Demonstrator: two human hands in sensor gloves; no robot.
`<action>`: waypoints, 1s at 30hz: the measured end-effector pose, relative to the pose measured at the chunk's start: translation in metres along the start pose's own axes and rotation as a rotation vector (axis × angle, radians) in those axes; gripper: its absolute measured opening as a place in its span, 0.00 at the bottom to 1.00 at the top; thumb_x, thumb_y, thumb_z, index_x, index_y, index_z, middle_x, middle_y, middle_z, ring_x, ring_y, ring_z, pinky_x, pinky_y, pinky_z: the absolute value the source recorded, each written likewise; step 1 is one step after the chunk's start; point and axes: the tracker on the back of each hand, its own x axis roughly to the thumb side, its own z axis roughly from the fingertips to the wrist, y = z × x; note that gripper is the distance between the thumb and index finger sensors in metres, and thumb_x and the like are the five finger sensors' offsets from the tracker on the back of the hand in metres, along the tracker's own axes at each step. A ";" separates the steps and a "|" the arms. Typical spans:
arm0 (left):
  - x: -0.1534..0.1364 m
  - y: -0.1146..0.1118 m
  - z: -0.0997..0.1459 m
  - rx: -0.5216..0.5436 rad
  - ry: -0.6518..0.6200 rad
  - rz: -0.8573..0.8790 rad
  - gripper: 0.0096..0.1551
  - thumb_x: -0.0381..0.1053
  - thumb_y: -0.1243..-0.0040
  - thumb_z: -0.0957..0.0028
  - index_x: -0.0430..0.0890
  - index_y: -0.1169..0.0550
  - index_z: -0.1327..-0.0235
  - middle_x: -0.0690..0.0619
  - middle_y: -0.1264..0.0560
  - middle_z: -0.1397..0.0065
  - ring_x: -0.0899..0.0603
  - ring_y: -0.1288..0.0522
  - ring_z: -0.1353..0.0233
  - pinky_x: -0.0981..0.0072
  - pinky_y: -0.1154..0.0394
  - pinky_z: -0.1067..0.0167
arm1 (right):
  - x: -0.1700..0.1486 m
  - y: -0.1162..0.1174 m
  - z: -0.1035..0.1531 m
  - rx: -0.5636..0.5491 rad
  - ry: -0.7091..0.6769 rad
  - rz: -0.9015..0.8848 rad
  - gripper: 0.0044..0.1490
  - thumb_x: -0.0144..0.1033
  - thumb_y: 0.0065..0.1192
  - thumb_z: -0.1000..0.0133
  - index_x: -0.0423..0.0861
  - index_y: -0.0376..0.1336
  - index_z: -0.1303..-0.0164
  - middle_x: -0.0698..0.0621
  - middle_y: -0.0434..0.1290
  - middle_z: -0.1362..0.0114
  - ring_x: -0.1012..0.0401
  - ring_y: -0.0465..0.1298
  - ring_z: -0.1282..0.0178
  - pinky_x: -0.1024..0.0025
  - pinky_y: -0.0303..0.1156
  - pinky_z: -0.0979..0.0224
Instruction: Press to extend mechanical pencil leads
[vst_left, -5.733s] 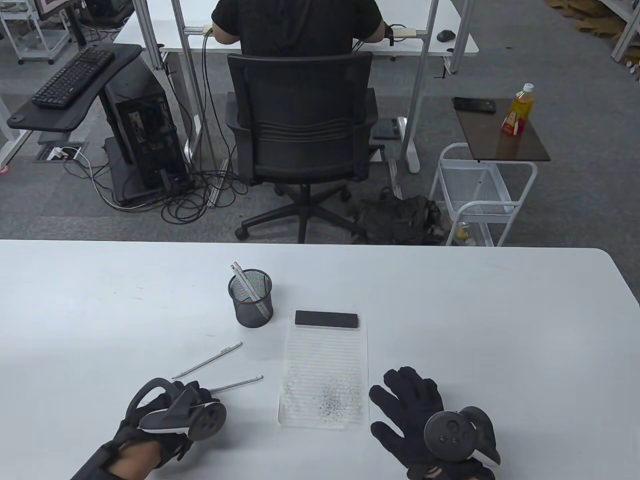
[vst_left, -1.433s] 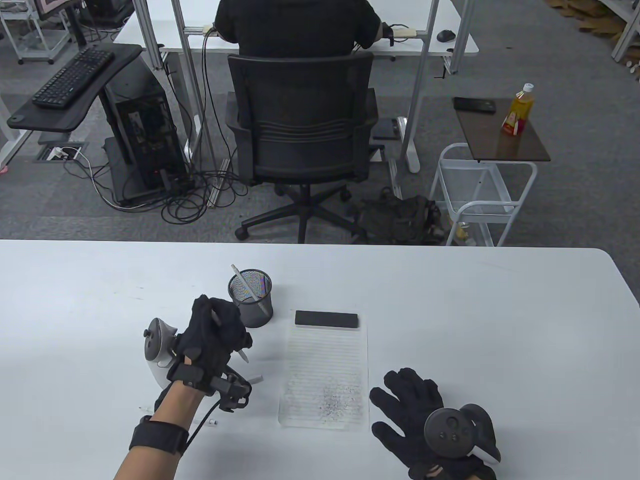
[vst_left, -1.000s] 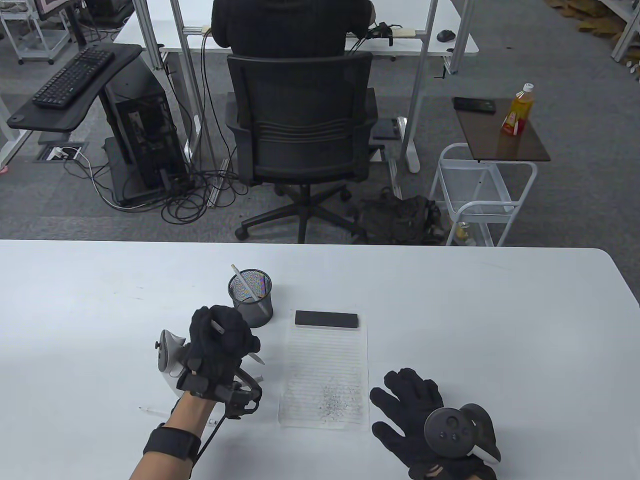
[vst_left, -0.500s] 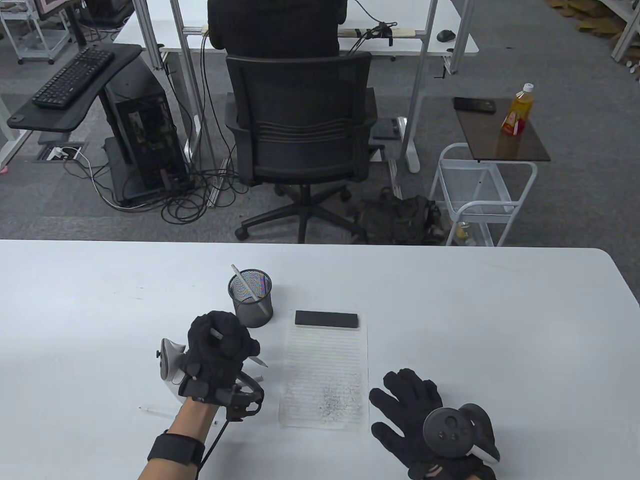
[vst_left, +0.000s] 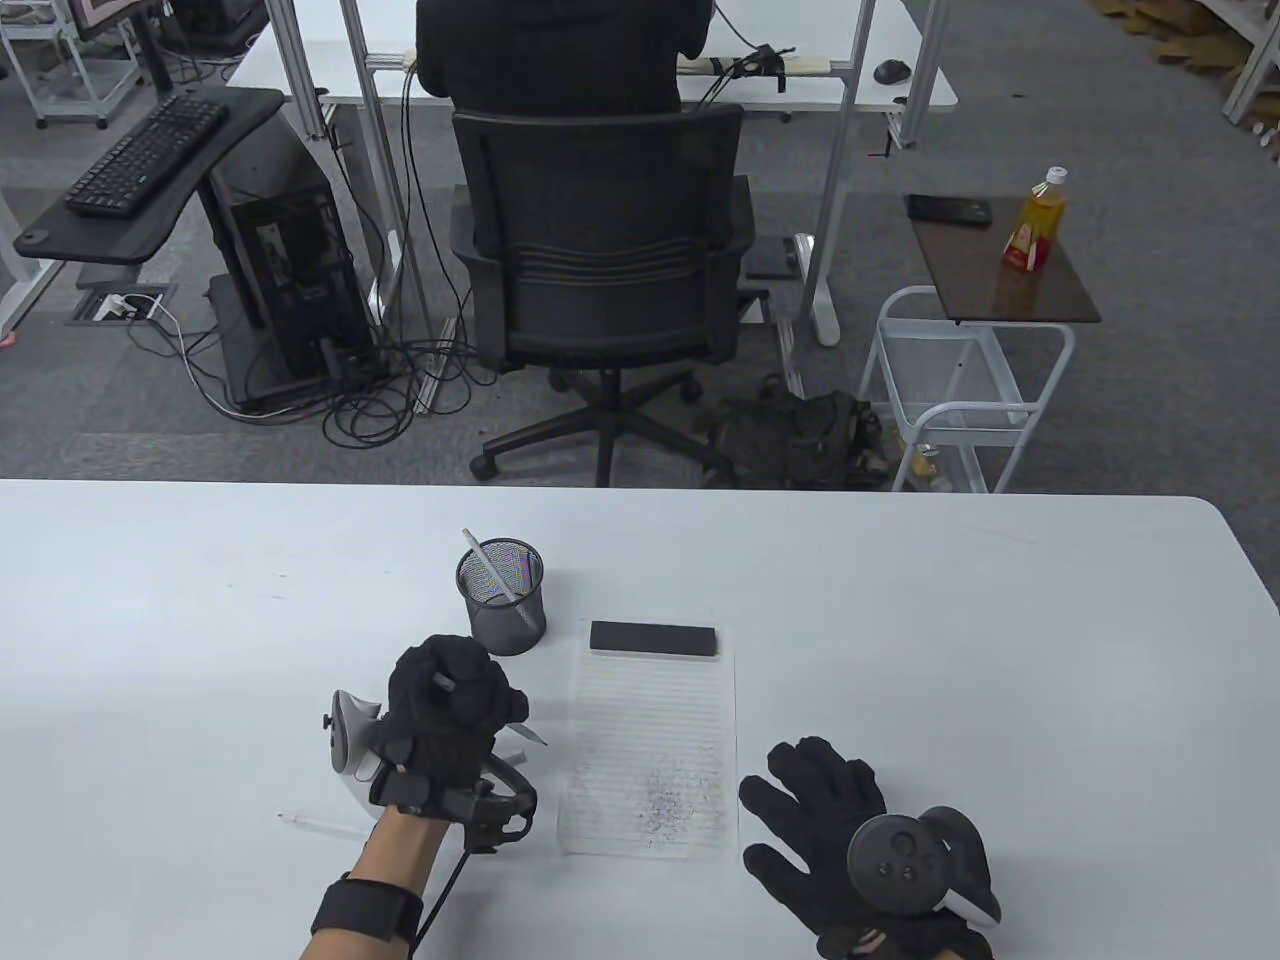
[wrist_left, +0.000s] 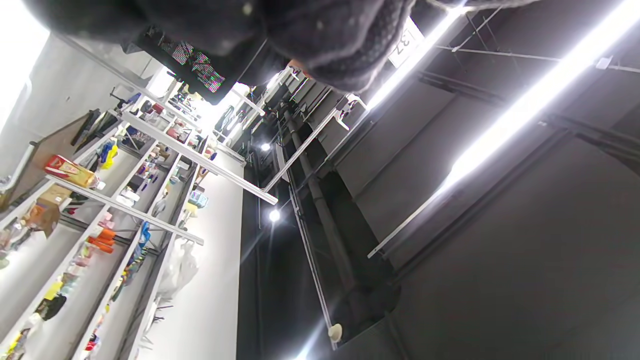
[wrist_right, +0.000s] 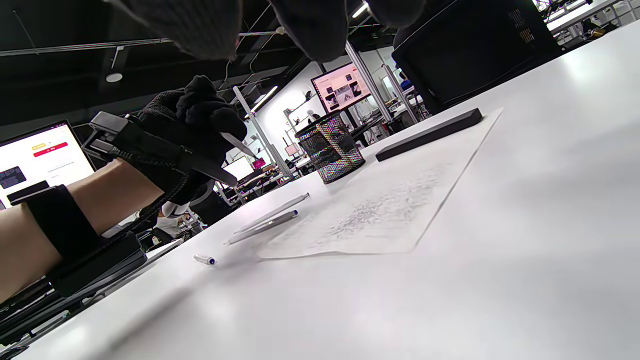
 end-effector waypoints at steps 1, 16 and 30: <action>-0.002 0.000 0.000 -0.001 0.003 -0.001 0.33 0.67 0.52 0.47 0.41 0.15 0.58 0.56 0.18 0.77 0.44 0.19 0.74 0.43 0.18 0.59 | 0.000 0.000 0.000 0.000 0.000 0.000 0.42 0.55 0.59 0.39 0.42 0.62 0.19 0.32 0.53 0.15 0.27 0.48 0.17 0.18 0.41 0.28; -0.034 -0.008 0.010 -0.029 0.093 -0.081 0.35 0.69 0.52 0.46 0.42 0.16 0.55 0.56 0.18 0.75 0.43 0.20 0.72 0.43 0.19 0.57 | 0.000 0.001 -0.001 0.005 -0.004 0.001 0.42 0.55 0.59 0.39 0.42 0.62 0.19 0.32 0.53 0.15 0.27 0.48 0.17 0.18 0.42 0.28; -0.050 0.000 0.016 -0.008 0.130 -0.202 0.34 0.66 0.52 0.46 0.41 0.17 0.53 0.56 0.18 0.75 0.43 0.20 0.72 0.43 0.19 0.58 | 0.000 0.001 -0.001 0.005 -0.008 0.002 0.42 0.55 0.59 0.39 0.42 0.62 0.19 0.32 0.53 0.15 0.27 0.48 0.17 0.18 0.42 0.28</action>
